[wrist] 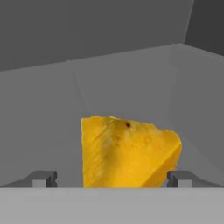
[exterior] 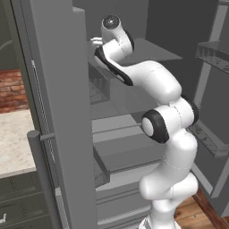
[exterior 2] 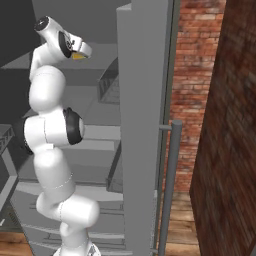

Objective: Take the cheese, steak, and garlic from the fridge and place them on the plate on the dining counter to create an appetizer plate.

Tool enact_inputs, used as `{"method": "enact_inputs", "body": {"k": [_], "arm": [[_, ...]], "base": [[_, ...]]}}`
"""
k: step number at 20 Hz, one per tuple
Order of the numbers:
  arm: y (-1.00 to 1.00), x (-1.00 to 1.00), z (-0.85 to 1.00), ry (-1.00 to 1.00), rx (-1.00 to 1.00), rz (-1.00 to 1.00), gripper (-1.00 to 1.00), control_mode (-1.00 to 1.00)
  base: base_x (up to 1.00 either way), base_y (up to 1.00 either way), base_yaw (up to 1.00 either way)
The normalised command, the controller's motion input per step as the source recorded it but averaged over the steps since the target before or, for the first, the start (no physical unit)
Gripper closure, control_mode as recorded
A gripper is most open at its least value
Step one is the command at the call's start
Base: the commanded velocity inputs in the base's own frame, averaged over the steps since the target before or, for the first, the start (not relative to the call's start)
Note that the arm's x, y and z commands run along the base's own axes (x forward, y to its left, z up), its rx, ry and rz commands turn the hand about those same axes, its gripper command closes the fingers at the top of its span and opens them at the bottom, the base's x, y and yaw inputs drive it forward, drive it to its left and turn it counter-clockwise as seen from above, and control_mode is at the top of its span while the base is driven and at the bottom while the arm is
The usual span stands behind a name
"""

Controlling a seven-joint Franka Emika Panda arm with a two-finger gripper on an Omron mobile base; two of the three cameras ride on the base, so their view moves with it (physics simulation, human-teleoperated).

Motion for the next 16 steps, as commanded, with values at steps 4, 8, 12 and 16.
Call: {"method": "enact_inputs", "body": {"k": [4, 8, 12, 16], "arm": [[-0.06, 0.02, -0.17, 0.01, -0.01, -0.11, 1.00, -1.00], [-0.28, 0.00, -0.36, 0.00, -0.02, -0.18, 1.00, -1.00], [-0.44, -0.02, -0.48, -0.03, 0.00, -0.21, 1.00, -1.00], [-0.39, -0.23, -0.35, -0.03, 0.00, -0.22, 1.00, -1.00]], "base": [[0.00, 0.00, 0.00], [0.00, 0.00, 0.00], [0.00, 0.00, 0.00], [0.00, 0.00, 0.00]]}}
